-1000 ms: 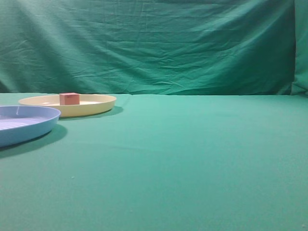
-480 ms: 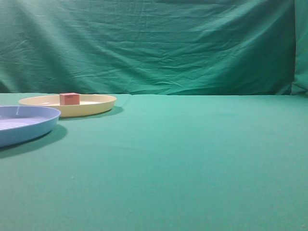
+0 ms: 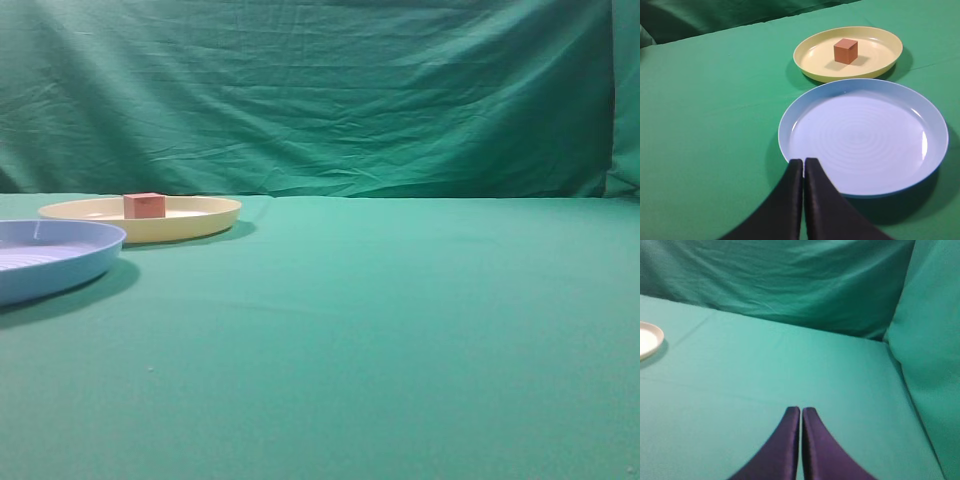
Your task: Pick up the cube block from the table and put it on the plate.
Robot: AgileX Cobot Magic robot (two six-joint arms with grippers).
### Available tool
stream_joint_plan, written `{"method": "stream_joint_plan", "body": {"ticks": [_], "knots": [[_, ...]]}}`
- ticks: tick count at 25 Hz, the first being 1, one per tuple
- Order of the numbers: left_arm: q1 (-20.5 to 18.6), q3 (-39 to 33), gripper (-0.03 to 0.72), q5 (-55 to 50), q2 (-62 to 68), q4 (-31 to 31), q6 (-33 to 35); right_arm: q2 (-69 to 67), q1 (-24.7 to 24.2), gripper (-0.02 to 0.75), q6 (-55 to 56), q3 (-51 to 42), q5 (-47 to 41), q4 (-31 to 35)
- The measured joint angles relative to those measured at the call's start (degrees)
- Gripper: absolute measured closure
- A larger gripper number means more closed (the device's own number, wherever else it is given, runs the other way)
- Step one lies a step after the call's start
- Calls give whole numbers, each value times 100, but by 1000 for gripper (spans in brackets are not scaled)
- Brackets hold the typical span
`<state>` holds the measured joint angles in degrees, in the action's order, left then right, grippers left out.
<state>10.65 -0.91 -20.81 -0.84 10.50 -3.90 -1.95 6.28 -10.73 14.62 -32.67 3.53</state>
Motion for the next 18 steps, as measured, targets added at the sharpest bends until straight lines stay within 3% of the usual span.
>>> {"method": "stream_joint_plan", "body": {"ticks": [10,18], "knots": [[0,0,688,0,0,0,0,252,-67,738,0,-1496,1071,10],[0,0,688,0,0,0,0,252,-67,738,230,-1615,1093,10]]}}
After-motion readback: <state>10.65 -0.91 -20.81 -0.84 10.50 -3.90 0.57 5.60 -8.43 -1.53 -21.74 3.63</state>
